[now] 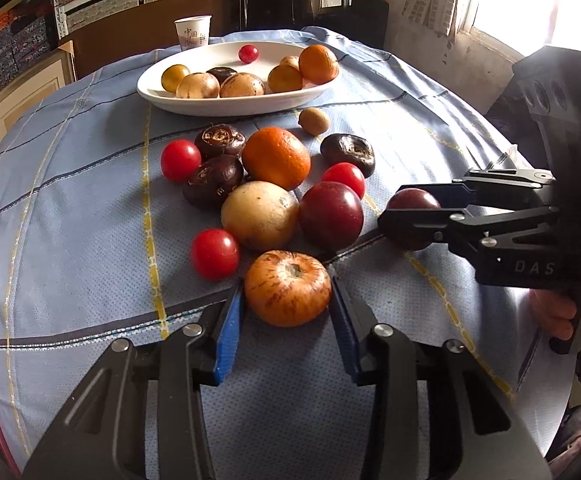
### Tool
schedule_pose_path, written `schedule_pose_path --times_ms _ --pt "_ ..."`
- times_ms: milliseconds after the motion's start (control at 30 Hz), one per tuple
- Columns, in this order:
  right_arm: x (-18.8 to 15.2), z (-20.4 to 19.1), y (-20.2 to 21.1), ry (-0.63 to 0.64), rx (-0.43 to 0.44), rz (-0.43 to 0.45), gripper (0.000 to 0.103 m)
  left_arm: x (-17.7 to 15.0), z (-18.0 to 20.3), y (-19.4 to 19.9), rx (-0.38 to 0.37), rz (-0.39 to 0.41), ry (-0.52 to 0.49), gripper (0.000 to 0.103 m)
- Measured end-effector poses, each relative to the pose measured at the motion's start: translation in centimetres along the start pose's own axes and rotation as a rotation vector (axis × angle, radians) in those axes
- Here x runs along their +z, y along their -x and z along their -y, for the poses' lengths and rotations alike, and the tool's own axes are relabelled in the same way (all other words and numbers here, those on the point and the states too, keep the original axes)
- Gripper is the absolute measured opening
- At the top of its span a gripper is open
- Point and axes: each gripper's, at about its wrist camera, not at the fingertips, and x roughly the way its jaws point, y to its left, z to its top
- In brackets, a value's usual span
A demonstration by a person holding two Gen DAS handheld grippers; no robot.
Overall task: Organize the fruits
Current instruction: 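Grasp a red-striped fruit with the left tool while the right tool carries the plum to the plate, then lower both fruits into the white plate and open both tools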
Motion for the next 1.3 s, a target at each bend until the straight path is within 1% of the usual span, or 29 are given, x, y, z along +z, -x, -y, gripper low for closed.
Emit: schedule_pose_path --times_ms 133,200,333,433,533,700,833,867,933,1000,1067,1200,1300 --pt "-0.1 -0.1 0.0 0.016 -0.009 -0.001 0.040 0.0 -0.1 0.0 -0.005 -0.001 0.004 0.041" --pt "-0.2 -0.3 -0.4 0.025 -0.005 -0.029 0.041 0.0 -0.1 0.0 -0.006 -0.003 0.005 0.041" --pt "-0.4 -0.8 -0.5 0.053 -0.030 -0.026 0.039 0.0 -0.1 -0.1 -0.005 -0.005 0.008 0.041" --pt "-0.4 -0.9 -0.5 0.047 -0.022 -0.025 0.039 0.0 -0.2 0.0 -0.014 -0.001 0.013 0.040" --pt "-0.4 -0.8 -0.2 0.036 0.006 -0.017 0.038 0.0 -0.3 0.3 -0.022 0.012 0.017 0.040" --pt "-0.1 -0.8 1.4 0.050 0.018 0.080 0.038 0.0 -0.3 1.7 -0.050 0.072 0.031 0.040" --pt "1.3 0.1 2.1 0.003 0.053 0.138 0.038 0.9 -0.6 2.7 -0.064 0.104 0.052 0.040" --pt "1.9 0.3 2.3 -0.011 0.055 0.156 0.038 1.3 -0.8 2.9 -0.069 0.104 0.059 0.040" --pt "3.5 0.9 2.3 -0.033 0.048 0.195 0.038 2.6 -1.2 3.2 -0.046 0.115 0.061 0.040" --pt "5.3 1.4 2.1 -0.054 0.024 0.233 0.038 4.3 -1.8 3.5 -0.018 0.132 0.058 0.040" --pt "7.1 1.9 1.5 -0.069 -0.010 0.262 0.038 6.5 -2.8 3.4 -0.011 0.136 0.082 0.040" --pt "10.3 2.8 -0.9 -0.089 -0.042 0.267 0.038 11.1 -5.7 2.2 0.030 0.154 0.133 0.040" --pt "11.9 3.0 -2.8 -0.075 -0.064 0.254 0.038 14.6 -7.9 0.0 0.040 0.144 0.175 0.040"
